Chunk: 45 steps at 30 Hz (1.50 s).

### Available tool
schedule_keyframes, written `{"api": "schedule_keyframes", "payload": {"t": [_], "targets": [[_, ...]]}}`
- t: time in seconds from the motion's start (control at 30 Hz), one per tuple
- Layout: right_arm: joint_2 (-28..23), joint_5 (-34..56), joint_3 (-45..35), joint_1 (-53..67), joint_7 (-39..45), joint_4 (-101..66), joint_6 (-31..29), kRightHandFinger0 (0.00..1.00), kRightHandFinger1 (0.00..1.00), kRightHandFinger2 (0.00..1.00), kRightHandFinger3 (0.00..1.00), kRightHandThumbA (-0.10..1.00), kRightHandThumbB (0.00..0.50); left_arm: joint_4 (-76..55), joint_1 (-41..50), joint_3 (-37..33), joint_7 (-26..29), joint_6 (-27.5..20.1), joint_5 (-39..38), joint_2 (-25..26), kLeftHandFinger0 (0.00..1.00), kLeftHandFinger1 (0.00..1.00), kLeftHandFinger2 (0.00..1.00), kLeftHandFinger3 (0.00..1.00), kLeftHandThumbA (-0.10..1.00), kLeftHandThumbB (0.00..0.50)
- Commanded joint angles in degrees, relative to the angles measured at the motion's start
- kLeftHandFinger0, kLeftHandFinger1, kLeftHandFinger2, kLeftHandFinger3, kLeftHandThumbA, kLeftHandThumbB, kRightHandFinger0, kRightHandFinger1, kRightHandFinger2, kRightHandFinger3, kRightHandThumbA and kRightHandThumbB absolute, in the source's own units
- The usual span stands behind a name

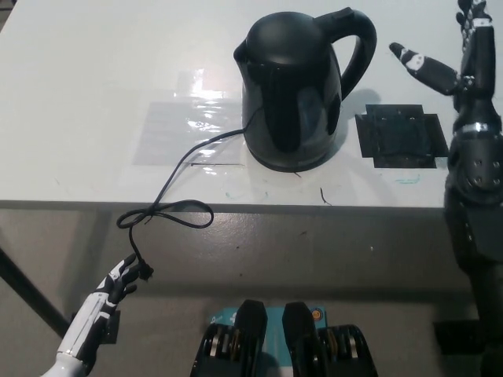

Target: A kettle and its base are kept separately on the desk infront of the robot and the robot uses its right hand to lift the kettle by its handle and places it on its base to align it correctly.

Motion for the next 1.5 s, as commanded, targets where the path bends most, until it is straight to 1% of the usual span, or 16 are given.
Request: {"api": "schedule_keyframes", "payload": {"t": [0.0,0.17,0.27,0.33,0.4,0.47,0.57,0.63,0.67,0.73,0.97,1.0,1.17,1.3,1.4,1.47], "targets": [[-4.49,5.07,-0.54,14.19,6.50,-54.85,9.03,1.00,1.00,1.00,1.00,1.00,0.426,-1.56,-0.74,0.26,-1.11,-0.97,-1.00,1.15,1.00,1.00,1.00,1.00,1.00,0.351],[-6.29,4.91,-1.26,26.75,7.13,-69.75,7.08,1.00,1.00,1.00,1.00,1.00,0.442,-1.30,-1.30,0.54,-1.01,-1.09,-1.23,1.17,1.00,1.00,1.00,1.00,1.00,0.340],[-6.57,5.39,-0.80,35.65,7.46,-74.20,3.68,1.00,1.00,1.00,1.00,1.00,0.489,-1.01,-1.67,0.54,-1.03,-1.55,-1.10,1.29,1.00,1.00,1.00,1.00,1.00,0.333],[-6.83,6.09,-0.57,40.12,7.59,-75.62,2.08,1.00,1.00,1.00,1.00,1.00,0.491,-0.89,-1.65,0.57,-1.20,-1.66,-1.67,1.10,1.00,1.00,1.00,1.00,1.00,0.329],[-6.36,6.32,-0.08,46.14,7.48,-76.88,0.12,1.00,1.00,1.00,1.00,1.00,0.466,-1.20,-1.28,0.65,-1.37,-1.60,-2.20,1.05,1.00,1.00,1.00,1.00,1.00,0.323],[-5.94,6.23,0.35,52.90,7.58,-74.41,-4.99,1.00,1.00,1.00,1.00,1.00,0.419,-1.41,-0.48,0.62,-1.15,-2.31,-1.51,1.21,1.00,1.00,1.00,1.00,1.00,0.323],[-5.18,5.19,0.70,57.45,7.49,-68.68,-10.62,1.00,1.00,1.00,1.00,1.00,0.294,-1.25,0.61,0.61,-1.13,-2.69,-1.56,1.12,1.00,1.00,1.00,1.00,1.00,0.322],[-4.55,4.50,1.12,58.57,7.37,-64.98,-13.21,1.00,1.00,1.00,1.00,1.00,0.273,-1.23,0.77,0.69,-0.91,-2.50,-1.23,1.16,1.00,1.00,1.00,1.00,1.00,0.328],[-3.71,4.45,1.54,58.96,7.17,-61.85,-13.70,1.00,1.00,1.00,1.00,1.00,0.321,-1.15,0.72,0.75,-0.69,-2.52,-1.03,1.09,1.00,1.00,1.00,1.00,1.00,0.319],[-2.31,4.45,1.84,59.40,6.63,-58.99,-12.98,1.00,1.00,1.00,1.00,1.00,0.342,-0.96,0.68,0.69,-0.70,-2.83,-1.10,0.95,1.00,1.00,1.00,1.00,1.00,0.314],[0.11,0.98,3.23,58.21,5.98,-44.95,-14.04,1.00,1.00,1.00,1.00,1.00,0.315,-0.92,0.60,0.66,-0.94,-2.74,-1.26,1.00,1.00,1.00,1.00,1.00,1.00,0.294],[0.03,2.51,3.52,57.89,6.67,-43.57,-13.49,1.00,1.00,1.00,1.00,1.00,0.331,-0.92,0.62,0.68,-0.93,-2.63,-1.30,0.97,1.00,1.00,1.00,1.00,1.00,0.294],[-0.51,6.89,4.38,54.29,9.77,-33.50,-13.64,1.00,1.00,1.00,1.00,1.00,0.284,-0.35,0.16,0.66,-1.00,-3.24,-1.82,0.55,1.00,1.00,1.00,1.00,1.00,0.300],[-1.09,5.90,5.45,52.03,11.87,-30.21,-13.10,1.00,1.00,1.00,1.00,1.00,0.234,-0.52,-0.05,1.11,-0.22,-3.34,-1.65,0.26,1.00,1.00,1.00,1.00,1.00,0.312],[-1.48,5.95,5.97,50.97,13.22,-28.92,-12.85,1.00,1.00,1.00,1.00,1.00,0.225,-0.34,-0.42,1.29,0.19,-3.64,-1.40,0.00,1.00,1.00,1.00,1.00,1.00,0.320],[-1.95,6.70,6.50,50.26,14.61,-28.14,-12.71,1.00,1.00,1.00,1.00,1.00,0.250,-0.31,-0.41,1.37,0.28,-3.46,-1.55,-0.23,1.00,1.00,1.00,1.00,1.00,0.322]]}}
